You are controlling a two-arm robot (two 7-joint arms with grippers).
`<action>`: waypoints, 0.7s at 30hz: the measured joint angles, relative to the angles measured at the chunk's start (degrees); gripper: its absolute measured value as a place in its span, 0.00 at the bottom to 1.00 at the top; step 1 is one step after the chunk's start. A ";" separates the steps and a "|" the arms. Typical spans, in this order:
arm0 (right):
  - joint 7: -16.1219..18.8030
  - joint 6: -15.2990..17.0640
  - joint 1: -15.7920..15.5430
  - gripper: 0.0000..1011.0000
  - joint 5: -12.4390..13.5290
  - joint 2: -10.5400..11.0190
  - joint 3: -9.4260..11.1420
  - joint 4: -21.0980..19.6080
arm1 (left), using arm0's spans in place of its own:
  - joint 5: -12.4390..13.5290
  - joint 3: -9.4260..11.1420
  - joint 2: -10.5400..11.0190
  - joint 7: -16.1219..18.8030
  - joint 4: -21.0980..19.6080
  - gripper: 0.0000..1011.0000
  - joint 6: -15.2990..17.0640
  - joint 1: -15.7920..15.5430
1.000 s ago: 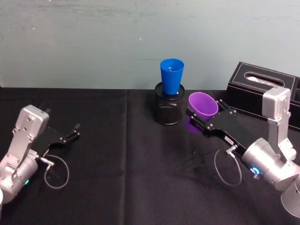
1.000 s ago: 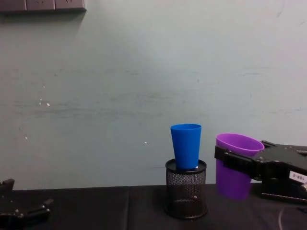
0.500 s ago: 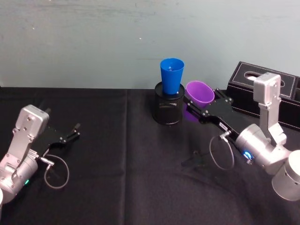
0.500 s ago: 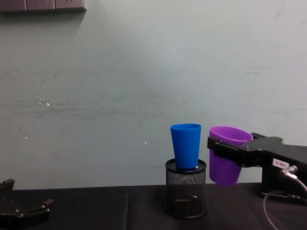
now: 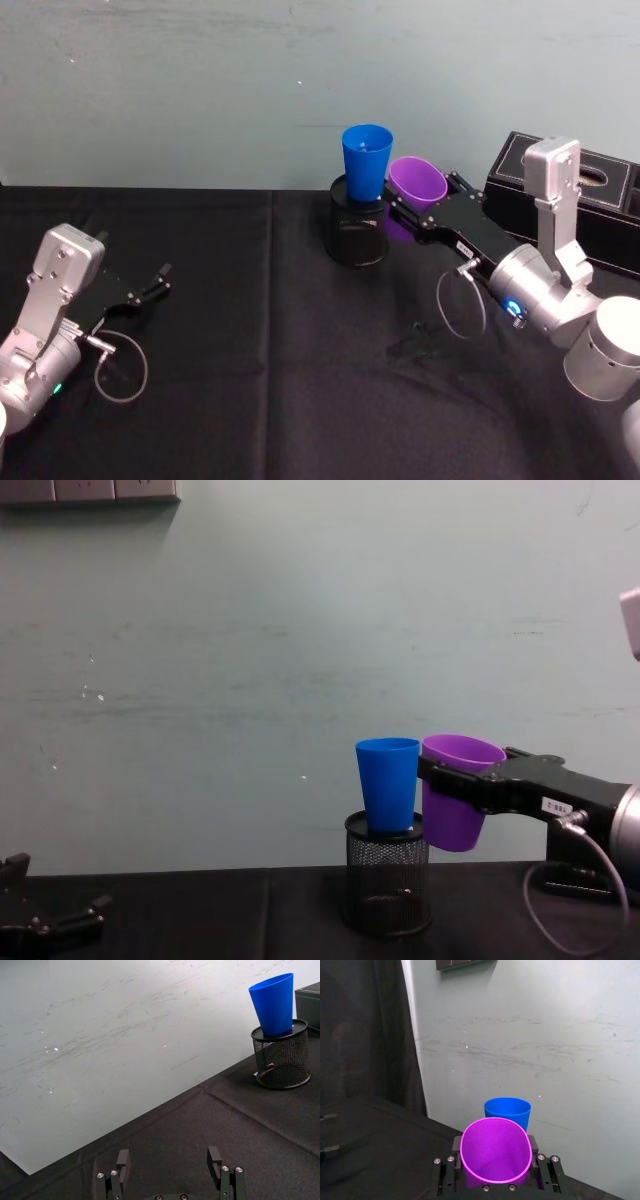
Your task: Pick up one cup with a gripper and tap it against the other cup.
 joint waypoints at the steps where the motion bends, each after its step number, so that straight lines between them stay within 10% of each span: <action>1: 0.07 -0.03 0.19 0.73 0.01 -0.09 -0.02 0.27 | 0.01 0.00 0.00 0.00 0.00 1.00 0.00 0.00; 21: 1.18 -2.00 4.44 0.73 -0.88 -1.70 -0.54 5.48 | 0.00 0.00 0.00 0.00 0.00 1.00 0.00 0.00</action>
